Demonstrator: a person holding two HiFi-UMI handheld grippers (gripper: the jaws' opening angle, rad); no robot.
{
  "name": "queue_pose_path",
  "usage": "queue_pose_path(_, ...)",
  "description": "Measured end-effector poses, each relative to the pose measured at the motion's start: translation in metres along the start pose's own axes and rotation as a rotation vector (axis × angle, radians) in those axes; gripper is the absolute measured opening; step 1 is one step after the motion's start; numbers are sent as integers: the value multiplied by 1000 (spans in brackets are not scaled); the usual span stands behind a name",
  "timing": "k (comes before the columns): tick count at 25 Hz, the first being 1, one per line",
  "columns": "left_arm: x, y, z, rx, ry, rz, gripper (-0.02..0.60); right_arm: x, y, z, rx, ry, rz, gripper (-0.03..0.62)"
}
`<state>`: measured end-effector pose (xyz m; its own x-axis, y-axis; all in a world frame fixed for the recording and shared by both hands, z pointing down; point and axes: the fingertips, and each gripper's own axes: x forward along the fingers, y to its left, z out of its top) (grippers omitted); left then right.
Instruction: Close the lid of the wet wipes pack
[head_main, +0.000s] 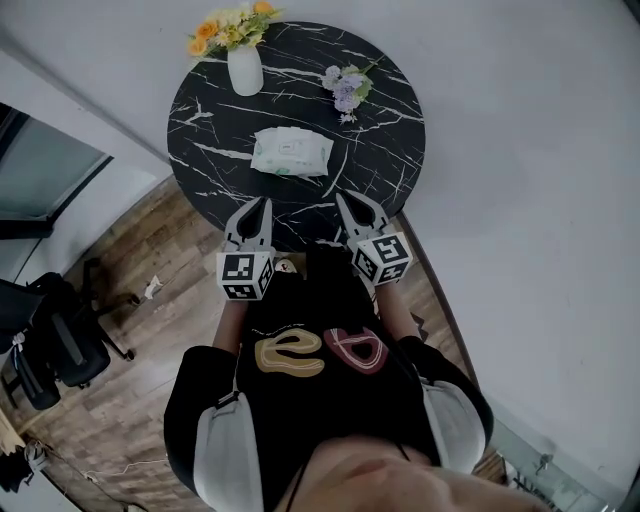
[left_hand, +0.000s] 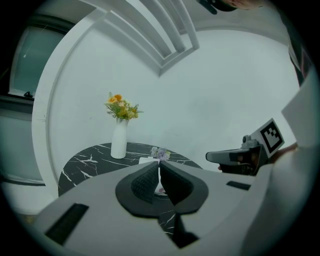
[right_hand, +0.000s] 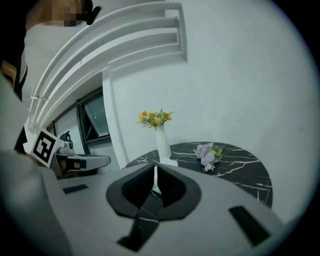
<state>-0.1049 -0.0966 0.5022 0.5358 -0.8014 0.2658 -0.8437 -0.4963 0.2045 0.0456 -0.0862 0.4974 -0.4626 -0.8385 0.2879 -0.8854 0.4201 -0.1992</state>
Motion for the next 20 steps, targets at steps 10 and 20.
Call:
queue_pose_path(10, 34, 18, 9, -46, 7, 103, 23, 47, -36, 34, -25, 8, 71, 14)
queue_pose_path(20, 58, 25, 12, -68, 35, 184, 23, 83, -70, 43, -28, 54, 122, 14)
